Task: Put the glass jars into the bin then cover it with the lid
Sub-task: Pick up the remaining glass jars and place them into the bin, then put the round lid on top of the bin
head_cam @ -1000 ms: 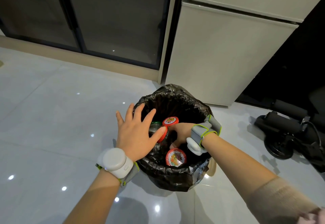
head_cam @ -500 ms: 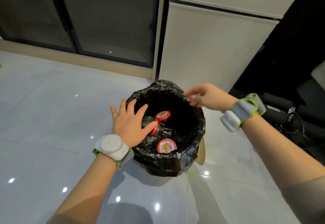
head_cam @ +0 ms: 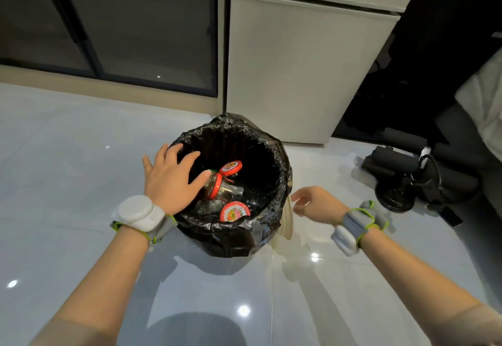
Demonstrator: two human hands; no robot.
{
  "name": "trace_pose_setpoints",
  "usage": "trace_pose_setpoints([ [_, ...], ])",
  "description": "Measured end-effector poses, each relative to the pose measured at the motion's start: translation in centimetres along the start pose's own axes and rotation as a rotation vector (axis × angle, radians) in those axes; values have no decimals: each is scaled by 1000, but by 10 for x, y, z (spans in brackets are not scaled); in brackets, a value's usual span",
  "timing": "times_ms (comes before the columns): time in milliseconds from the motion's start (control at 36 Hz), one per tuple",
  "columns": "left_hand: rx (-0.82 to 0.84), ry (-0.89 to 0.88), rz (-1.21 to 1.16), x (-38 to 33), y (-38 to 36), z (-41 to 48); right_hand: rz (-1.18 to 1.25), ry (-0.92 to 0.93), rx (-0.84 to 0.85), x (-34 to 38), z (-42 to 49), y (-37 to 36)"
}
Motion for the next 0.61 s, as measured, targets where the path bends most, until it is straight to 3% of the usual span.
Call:
trace_pose_setpoints([
  [306,49,13,47,-5,-2,-5,68,105,15,6,8,-37],
  [611,48,14,30,-6,-1,-8,225,38,-328,-7,12,-35],
])
Point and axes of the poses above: each hand's wrist, its own z-axis towards the middle knuckle, its own y-axis out of the back of the hand, x = y × z, the point moved 4 cm from there along z, towards the middle knuckle, and after that the axes turned 8 degrees about x, right-handed, at the moved point
